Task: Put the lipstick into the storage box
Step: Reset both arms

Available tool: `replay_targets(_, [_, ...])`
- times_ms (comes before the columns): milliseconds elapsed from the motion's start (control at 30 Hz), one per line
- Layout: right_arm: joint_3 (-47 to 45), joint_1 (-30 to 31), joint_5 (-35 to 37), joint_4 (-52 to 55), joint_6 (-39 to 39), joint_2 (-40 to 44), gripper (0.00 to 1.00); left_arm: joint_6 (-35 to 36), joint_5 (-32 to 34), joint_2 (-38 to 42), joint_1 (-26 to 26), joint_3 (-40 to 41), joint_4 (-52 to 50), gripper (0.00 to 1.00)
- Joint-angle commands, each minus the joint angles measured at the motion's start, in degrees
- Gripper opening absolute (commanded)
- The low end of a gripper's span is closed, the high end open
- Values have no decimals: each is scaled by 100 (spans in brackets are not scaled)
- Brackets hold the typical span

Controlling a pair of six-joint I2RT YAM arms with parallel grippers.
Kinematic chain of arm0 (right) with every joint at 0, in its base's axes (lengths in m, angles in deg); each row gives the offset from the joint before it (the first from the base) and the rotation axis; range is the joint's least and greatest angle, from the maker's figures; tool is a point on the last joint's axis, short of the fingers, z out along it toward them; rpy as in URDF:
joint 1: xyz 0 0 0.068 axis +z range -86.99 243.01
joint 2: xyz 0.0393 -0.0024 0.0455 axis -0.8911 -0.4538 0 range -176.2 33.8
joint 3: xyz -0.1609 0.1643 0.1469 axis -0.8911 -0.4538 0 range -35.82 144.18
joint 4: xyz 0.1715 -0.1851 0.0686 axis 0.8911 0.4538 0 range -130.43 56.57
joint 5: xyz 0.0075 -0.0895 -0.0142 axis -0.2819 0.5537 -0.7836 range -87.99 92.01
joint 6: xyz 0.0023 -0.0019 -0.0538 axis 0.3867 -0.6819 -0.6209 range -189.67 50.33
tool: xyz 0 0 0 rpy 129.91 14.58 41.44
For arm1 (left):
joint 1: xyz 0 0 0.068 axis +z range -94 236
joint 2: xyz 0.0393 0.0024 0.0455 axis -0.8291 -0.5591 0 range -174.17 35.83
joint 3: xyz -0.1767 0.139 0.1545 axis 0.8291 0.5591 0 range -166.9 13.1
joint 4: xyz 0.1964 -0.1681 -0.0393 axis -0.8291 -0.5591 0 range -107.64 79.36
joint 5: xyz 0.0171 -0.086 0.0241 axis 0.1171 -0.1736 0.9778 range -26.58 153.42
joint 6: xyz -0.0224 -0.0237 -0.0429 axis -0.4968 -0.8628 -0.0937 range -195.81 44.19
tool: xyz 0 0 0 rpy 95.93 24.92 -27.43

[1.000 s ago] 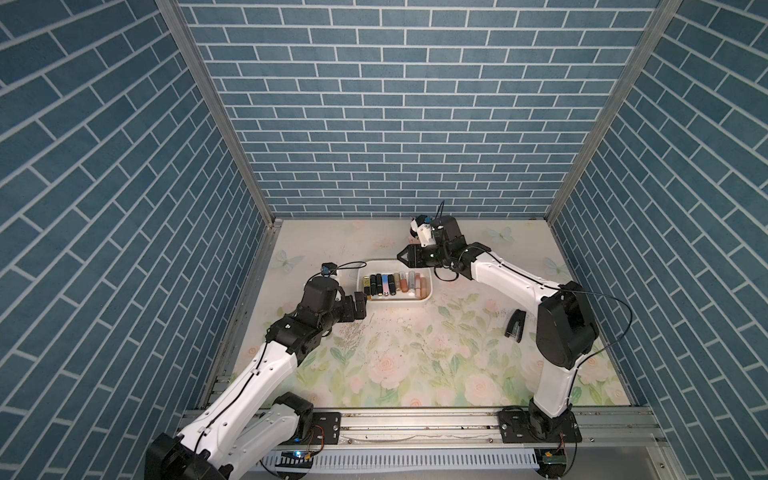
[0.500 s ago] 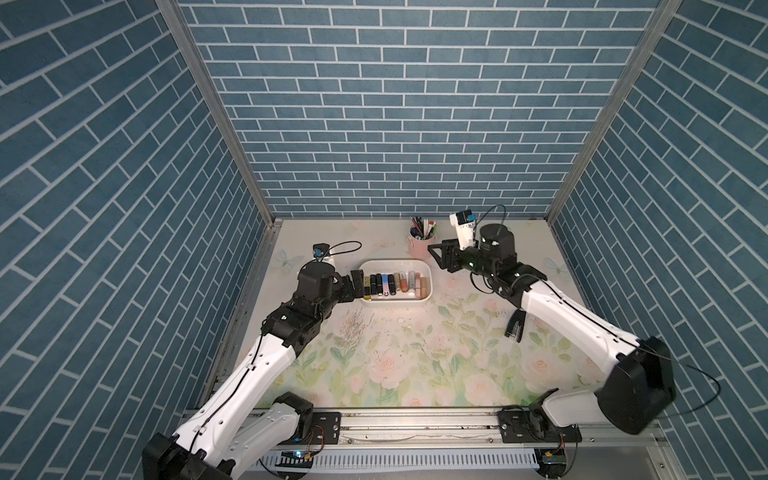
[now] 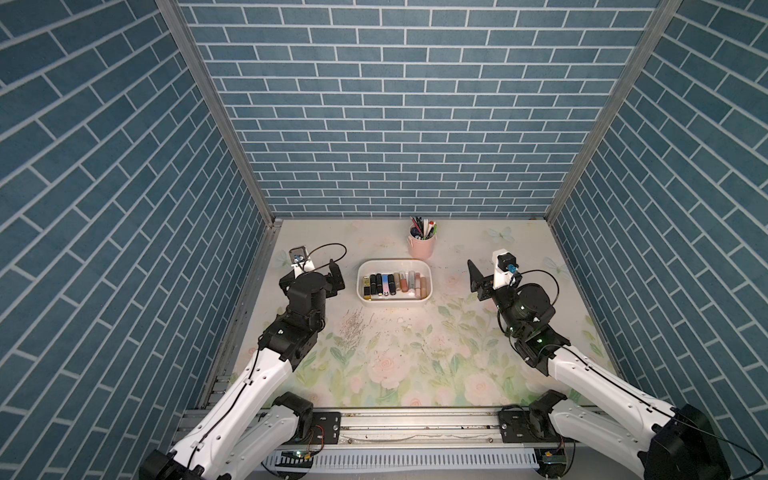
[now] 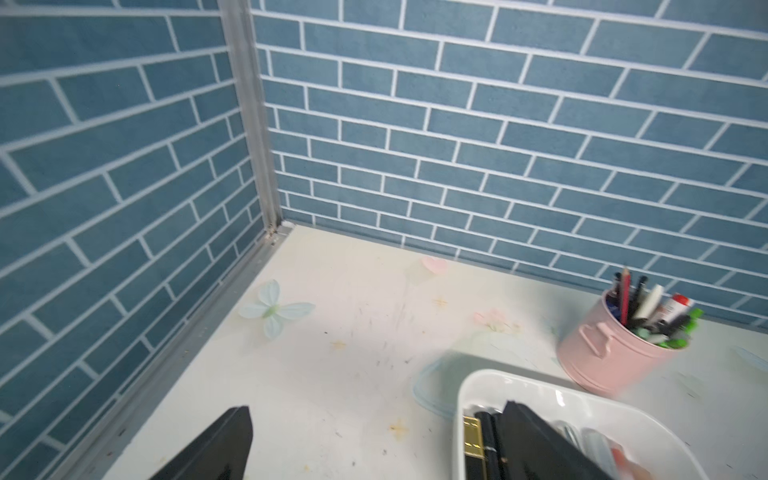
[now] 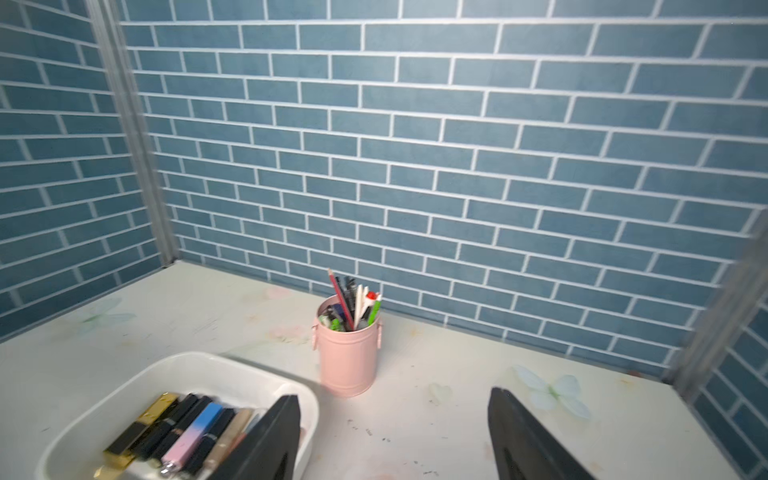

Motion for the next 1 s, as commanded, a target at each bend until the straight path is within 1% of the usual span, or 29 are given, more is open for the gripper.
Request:
replay_targets(0, [-314, -301, 827, -339, -354, -7, 76, 425, 470, 130, 321, 400, 875, 100])
replay_targets(67, [-470, -599, 837, -394, -192, -96, 76, 438, 340, 134, 630, 592, 1123, 100])
replay_targets(133, [-619, -945, 768, -516, -44, -229, 76, 329, 61, 53, 1072, 719, 1266, 100])
replay_targets(233, [-815, -1534, 556, -814, 127, -570, 77, -62, -727, -188, 1939, 882, 1408, 100])
replay_targets(267, [-866, -1705, 427, -919, 173, -691, 77, -142, -947, -260, 2156, 884, 1508, 100])
replay_targets(300, [-915, -1870, 274, -1032, 232, -846, 77, -161, -1149, -372, 2327, 1069, 1686, 100])
replay_targets(333, [-965, -2004, 118, -1157, 277, -996, 77, -53, -1293, -469, 2436, 1187, 1938, 100])
replay_targets(433, [-1125, -2257, -94, -1711, 320, -1502, 77, 289, -1390, -677, 2490, 1543, 2765, 100])
replay_targets(500, [-1084, -2347, -190, -1708, 160, -1813, 77, 375, -1437, -813, 2490, 1732, 3262, 100])
replay_targets(533, [-1125, -2351, -119, -1859, 112, -1936, 78, 388, -1474, -913, 2498, 1797, 3482, 100])
replay_targets(700, [-1359, -2499, -254, -2592, 127, -2383, 78, 435, -1758, -1505, 2498, 1997, 4374, 100])
replay_targets(833, [-1391, -2574, -318, -2953, 65, -2592, 78, 464, -1955, -2073, 2496, 2111, 5031, 100])
replay_targets(967, [-1445, -2602, -435, -3242, 32, -2799, 78, 525, -1840, -2639, 2495, 2192, 5532, 100])
